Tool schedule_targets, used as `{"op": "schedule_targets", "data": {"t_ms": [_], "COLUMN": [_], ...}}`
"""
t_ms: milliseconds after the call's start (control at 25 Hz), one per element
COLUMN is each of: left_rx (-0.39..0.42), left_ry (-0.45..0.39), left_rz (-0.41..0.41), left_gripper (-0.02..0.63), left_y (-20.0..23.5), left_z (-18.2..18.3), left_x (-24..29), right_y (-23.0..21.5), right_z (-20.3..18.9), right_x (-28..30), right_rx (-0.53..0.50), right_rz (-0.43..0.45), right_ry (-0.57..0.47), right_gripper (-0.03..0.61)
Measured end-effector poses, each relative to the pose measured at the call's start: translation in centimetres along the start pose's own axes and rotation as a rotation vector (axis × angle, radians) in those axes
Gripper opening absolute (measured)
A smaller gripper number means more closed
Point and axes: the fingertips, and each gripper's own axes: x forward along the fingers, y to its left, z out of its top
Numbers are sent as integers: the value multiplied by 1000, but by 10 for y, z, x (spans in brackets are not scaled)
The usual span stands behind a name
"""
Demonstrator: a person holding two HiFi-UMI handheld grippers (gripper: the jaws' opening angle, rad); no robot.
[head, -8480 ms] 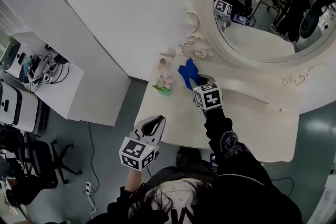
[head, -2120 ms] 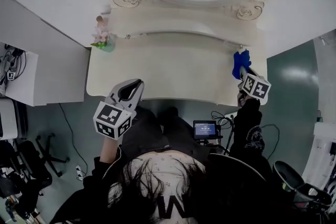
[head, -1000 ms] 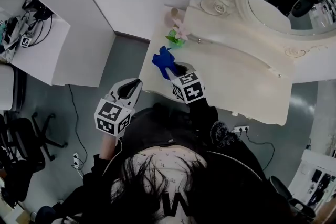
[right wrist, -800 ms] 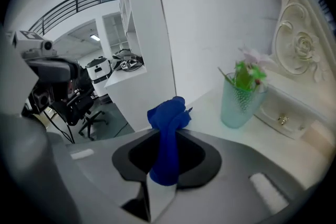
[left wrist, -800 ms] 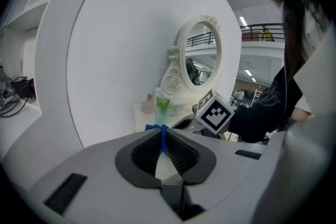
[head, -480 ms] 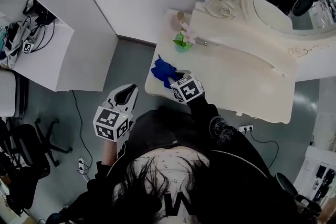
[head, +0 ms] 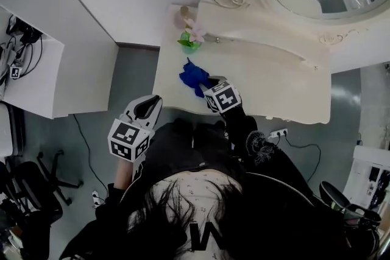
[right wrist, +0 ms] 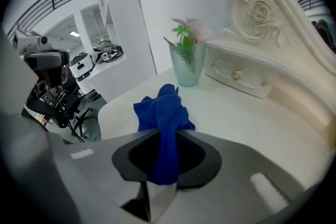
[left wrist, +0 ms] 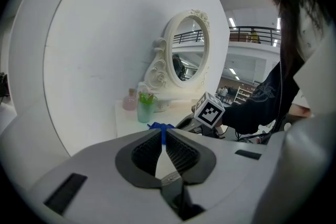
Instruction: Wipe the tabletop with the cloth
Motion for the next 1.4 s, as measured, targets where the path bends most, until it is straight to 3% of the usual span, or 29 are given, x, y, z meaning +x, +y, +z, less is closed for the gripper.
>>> {"op": "schedule_targets", "data": {"t_ms": [160,640,1160,1400], "left_rx": [25,82,108,135], "left_ry": [39,59,139,140], "left_rz": [-57,-86,-159,-205], "left_gripper": [2,2,2,2], "left_y": [-19,-90,-251,-325], "left_z": [-4,33,40,51], "left_x": [18,97,231,285], "right_y": [-37,-158,-305,-382], "right_z": [-21,-94,-207,-275], "right_x": [-21,-93,-201,-261], "right_rx": [61,212,329,405], "right_rz": [-56,-149,-180,-258], "right_ry": [-3,-34,-118,-139], "right_gripper": [89,89,89,89]}}
